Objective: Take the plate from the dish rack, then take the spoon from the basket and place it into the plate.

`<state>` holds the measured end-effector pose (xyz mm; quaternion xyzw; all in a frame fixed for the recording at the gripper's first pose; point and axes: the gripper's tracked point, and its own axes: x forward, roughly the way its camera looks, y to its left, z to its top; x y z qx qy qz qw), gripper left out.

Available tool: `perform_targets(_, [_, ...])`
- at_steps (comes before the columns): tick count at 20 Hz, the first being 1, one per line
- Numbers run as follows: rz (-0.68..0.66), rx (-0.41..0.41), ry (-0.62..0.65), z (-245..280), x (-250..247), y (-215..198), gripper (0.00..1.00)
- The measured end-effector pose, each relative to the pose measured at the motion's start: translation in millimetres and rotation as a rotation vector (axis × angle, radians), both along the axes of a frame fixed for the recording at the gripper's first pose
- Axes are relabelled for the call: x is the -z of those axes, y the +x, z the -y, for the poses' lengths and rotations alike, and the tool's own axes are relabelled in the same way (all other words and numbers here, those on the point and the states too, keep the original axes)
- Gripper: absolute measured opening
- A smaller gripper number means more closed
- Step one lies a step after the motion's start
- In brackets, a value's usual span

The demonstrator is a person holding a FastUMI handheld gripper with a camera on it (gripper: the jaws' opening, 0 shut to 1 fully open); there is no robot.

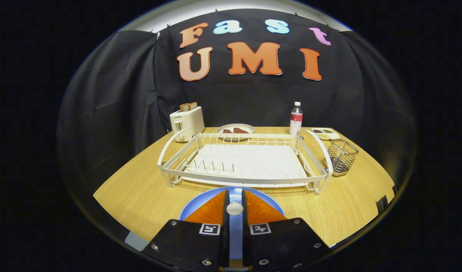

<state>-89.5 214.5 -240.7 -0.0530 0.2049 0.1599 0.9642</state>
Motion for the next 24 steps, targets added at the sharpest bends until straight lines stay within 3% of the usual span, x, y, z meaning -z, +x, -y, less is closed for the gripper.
perform_targets(2, [-0.02,0.008,-0.002,2.9,2.2,0.0,0.23])
perform_targets(7, [0.007,0.043,0.018,19.4,-22.8,14.2,0.75])
perform_targets(11, [0.041,0.076,0.031,43.9,-56.1,30.8,0.96])
perform_targets(24, [0.152,0.163,0.02,138.8,-157.2,117.0,0.97])
